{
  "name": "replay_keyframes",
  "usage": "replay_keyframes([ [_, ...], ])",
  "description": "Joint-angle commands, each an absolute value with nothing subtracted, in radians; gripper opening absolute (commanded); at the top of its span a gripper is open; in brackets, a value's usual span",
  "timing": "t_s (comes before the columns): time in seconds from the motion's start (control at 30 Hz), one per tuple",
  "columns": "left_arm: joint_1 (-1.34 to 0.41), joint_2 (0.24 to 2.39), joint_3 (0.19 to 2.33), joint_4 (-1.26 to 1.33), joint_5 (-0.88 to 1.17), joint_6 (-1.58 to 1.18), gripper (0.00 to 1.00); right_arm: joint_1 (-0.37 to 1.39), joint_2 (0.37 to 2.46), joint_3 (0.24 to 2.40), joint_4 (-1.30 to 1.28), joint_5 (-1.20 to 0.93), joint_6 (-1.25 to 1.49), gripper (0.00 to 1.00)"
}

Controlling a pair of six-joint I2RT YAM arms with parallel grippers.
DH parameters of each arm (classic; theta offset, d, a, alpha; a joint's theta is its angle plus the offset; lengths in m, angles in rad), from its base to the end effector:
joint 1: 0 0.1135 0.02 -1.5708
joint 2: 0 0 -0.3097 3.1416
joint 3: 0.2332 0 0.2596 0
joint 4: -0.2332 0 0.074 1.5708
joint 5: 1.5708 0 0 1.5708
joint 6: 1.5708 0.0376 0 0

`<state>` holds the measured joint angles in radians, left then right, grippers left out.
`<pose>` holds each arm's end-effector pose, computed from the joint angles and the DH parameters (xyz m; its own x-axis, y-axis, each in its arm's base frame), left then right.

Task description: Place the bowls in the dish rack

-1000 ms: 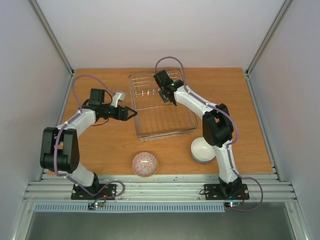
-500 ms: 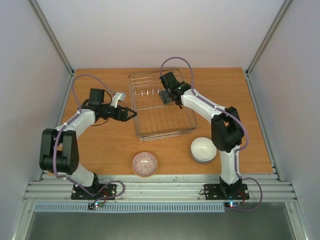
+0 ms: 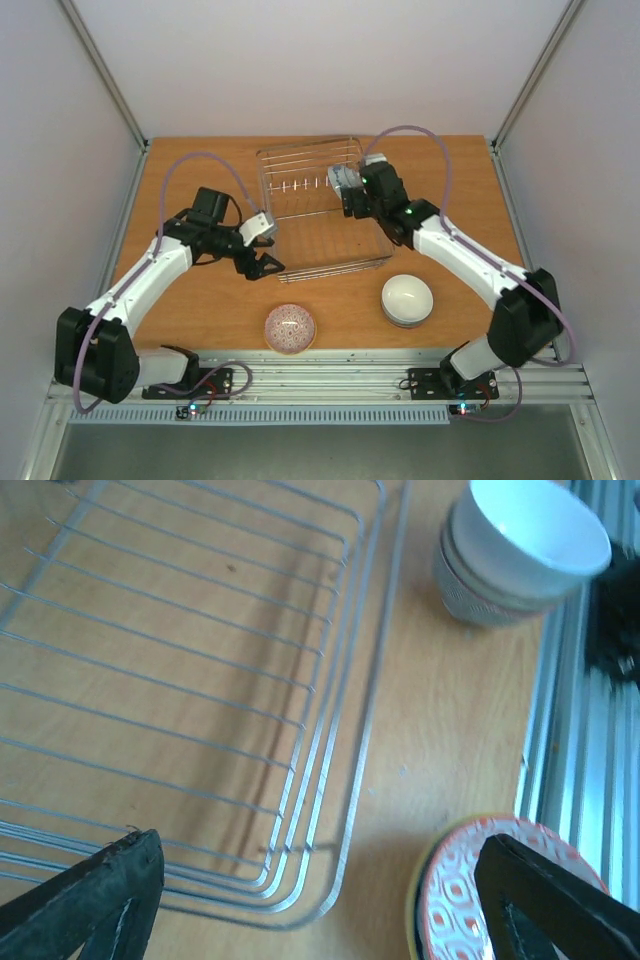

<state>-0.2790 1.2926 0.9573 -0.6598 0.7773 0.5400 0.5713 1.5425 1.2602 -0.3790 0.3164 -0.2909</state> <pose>0.2312 -0.0937 0.3003 -0.4020 0.4964 -0.7694 0.8978 0.3788 -0.2247 0.3067 0.1833 0.3429 -0.4068 -0.5855 -0.7012 -0.4426 0.7978 -0.4094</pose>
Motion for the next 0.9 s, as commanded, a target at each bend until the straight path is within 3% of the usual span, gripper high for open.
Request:
replay_keyframes([
  [0.0, -0.309, 1.267, 0.958, -0.886, 0.733, 0.794, 0.85, 0.577, 1.390, 1.118, -0.342, 0.328, -0.161, 0.99],
  [0.3, -0.410, 1.295, 0.948, -0.959, 0.486, 0.806, 0.73, 0.579, 1.201, 0.961, -0.417, 0.312, -0.057, 0.99],
  [0.5, -0.473, 1.406, 0.950, -1.007, 0.462, 0.773, 0.62, 0.586, 1.188, 0.944, -0.439, 0.329, -0.047, 0.99],
  [0.63, -0.529, 1.446, 0.929, -0.955, 0.383, 0.744, 0.61, 0.590, 1.200, 0.946, -0.439, 0.326, -0.044, 0.99],
  [0.87, -0.548, 1.463, 0.936, -0.960, 0.426, 0.744, 0.52, 0.597, 1.232, 0.948, -0.445, 0.332, -0.041, 0.99],
])
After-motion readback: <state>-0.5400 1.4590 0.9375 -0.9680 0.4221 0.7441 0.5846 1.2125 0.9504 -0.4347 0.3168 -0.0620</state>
